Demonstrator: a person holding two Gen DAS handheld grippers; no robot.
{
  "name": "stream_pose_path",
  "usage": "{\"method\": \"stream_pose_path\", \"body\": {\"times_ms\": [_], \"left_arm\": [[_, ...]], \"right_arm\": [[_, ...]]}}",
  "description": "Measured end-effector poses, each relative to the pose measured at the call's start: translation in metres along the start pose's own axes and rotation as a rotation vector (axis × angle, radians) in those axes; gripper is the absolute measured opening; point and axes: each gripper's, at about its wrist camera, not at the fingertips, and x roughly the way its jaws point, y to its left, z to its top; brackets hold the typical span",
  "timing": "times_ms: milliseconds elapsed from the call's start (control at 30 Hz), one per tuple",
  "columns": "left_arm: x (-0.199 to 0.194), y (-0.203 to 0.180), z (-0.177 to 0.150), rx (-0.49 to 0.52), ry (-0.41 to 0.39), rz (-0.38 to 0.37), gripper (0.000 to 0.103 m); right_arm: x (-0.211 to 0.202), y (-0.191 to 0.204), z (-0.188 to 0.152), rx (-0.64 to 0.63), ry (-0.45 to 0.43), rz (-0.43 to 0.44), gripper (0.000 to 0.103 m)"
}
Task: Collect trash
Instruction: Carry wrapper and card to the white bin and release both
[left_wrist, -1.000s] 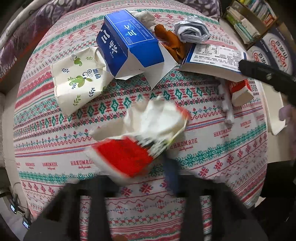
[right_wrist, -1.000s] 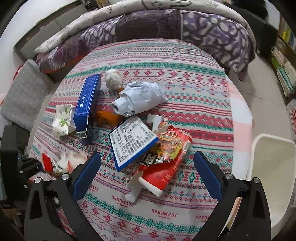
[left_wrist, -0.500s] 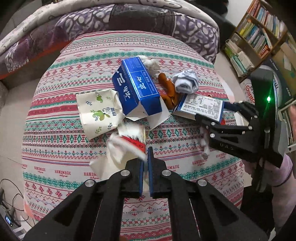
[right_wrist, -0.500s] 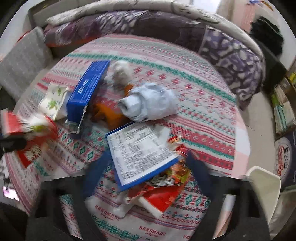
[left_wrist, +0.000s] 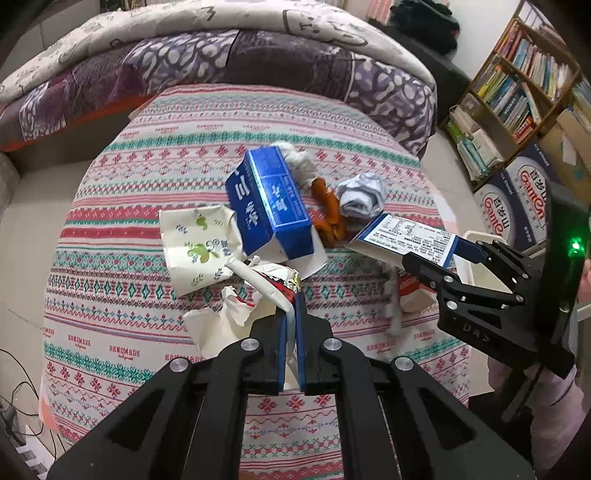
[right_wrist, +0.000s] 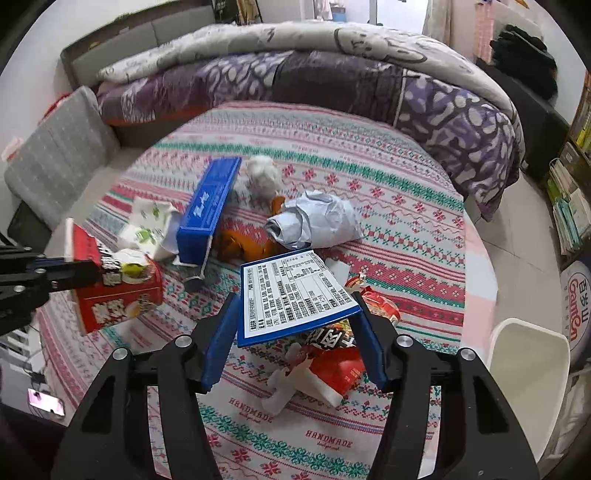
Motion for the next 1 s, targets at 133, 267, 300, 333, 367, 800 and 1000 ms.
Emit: {"method": "stream_pose_path", "body": {"times_ms": [133, 267, 300, 333, 367, 800, 1000], "left_arm": [[-0.004, -0.008, 0.005, -0.003, -0.016, -0.006, 0.004], [-0.007, -0.018, 0.01, 0.0, -0.033, -0.02, 0.004], [-0.007, -0.022, 0.011, 0.005, -0.036, -0.024, 0.004], [-0.008, -0.027, 0.013, 0.01, -0.041, -0.029, 0.004], [-0.008, -0.031, 0.014, 0.015, -0.045, -0.033, 0.004], [-0.009, -0.098, 0.028, 0.086, -0.093, -0.097, 0.004], [-0.004, -0.135, 0.03, 0.128, -0.1, -0.124, 0.004]], "right_arm": [[-0.011, -0.006, 0.0, 0.013, -0.021, 0.009, 0.057], [-0.022, -0.014, -0.002, 0.029, -0.046, -0.001, 0.057], [-0.025, -0.016, -0.003, 0.034, -0.051, -0.004, 0.057], [-0.028, -0.02, -0.003, 0.042, -0.055, -0.006, 0.057], [-0.031, -0.024, -0.004, 0.052, -0.06, -0.011, 0.057], [-0.073, -0.101, -0.018, 0.221, -0.11, -0.086, 0.057], [-0.089, -0.144, -0.033, 0.328, -0.094, -0.126, 0.057]]}}
